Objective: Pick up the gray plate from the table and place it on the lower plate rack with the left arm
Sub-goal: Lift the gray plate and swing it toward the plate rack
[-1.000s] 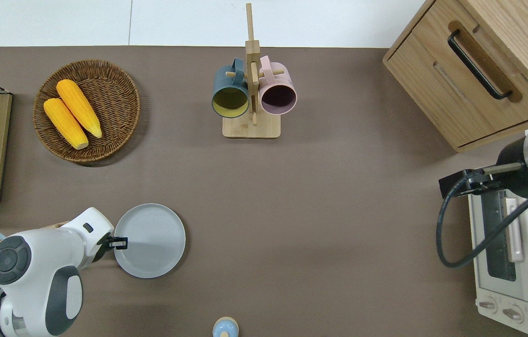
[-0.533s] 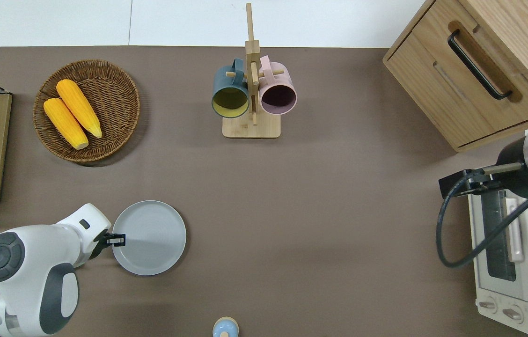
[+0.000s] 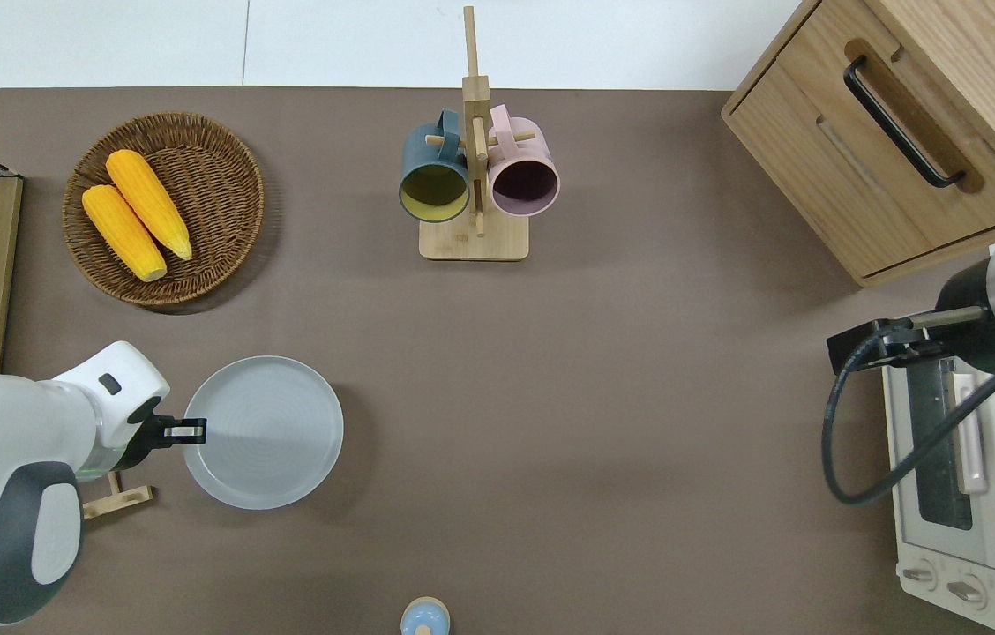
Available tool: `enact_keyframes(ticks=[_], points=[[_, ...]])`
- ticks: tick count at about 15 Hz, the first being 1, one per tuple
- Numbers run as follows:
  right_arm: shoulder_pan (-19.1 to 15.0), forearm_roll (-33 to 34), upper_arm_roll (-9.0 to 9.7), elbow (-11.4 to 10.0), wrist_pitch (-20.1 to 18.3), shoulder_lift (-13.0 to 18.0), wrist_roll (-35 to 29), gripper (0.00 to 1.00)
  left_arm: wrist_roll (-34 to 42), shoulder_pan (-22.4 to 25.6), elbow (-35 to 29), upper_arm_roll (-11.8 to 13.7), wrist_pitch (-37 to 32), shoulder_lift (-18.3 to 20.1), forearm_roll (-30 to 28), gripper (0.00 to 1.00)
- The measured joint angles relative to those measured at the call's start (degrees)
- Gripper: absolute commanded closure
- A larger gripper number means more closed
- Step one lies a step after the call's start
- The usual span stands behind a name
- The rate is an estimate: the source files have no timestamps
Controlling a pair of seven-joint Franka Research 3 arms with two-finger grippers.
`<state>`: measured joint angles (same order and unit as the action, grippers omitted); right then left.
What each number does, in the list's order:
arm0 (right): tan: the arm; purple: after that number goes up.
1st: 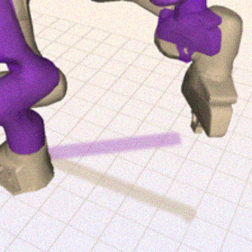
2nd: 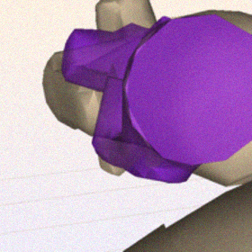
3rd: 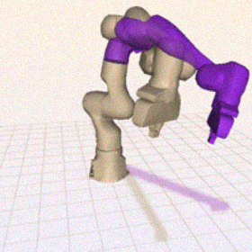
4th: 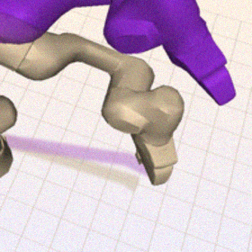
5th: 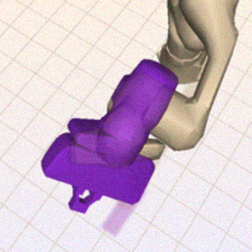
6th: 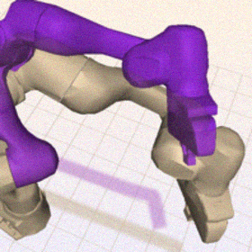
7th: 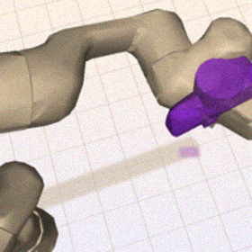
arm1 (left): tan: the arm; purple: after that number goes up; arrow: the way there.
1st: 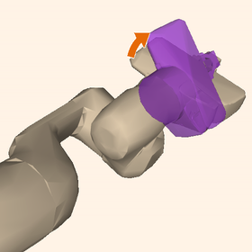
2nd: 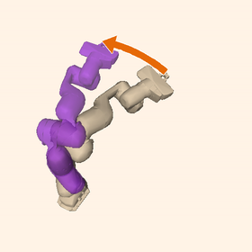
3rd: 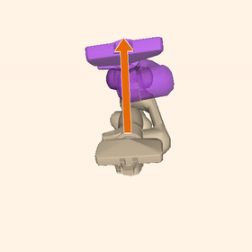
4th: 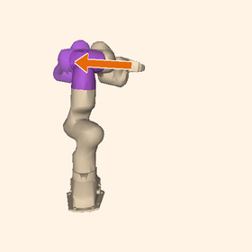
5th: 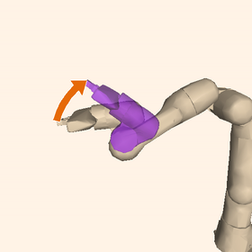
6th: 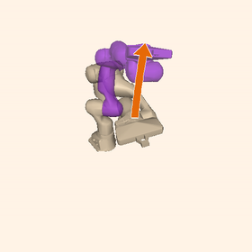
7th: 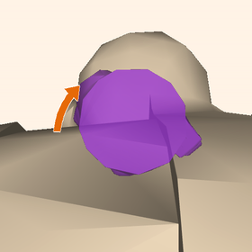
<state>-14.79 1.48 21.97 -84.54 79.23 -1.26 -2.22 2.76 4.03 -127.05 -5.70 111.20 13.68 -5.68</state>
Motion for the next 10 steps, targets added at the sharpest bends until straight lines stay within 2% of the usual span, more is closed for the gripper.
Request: enact_keyframes(ticks=[6, 10], points=[[0.0, 0.0, 0.0, 0.0, 0.0, 0.0, 0.0, 0.017, -0.15, 0.04, 3.8, 0.23, -4.75, 0.03, 0.18, 1.0], [0.0, 0.0, 0.0, 0.0, 0.0, 0.0, 0.0, 0.017, -0.36, 0.06, 5.3, 0.29, -7.82, 0.01, 6.46, 1.0]])
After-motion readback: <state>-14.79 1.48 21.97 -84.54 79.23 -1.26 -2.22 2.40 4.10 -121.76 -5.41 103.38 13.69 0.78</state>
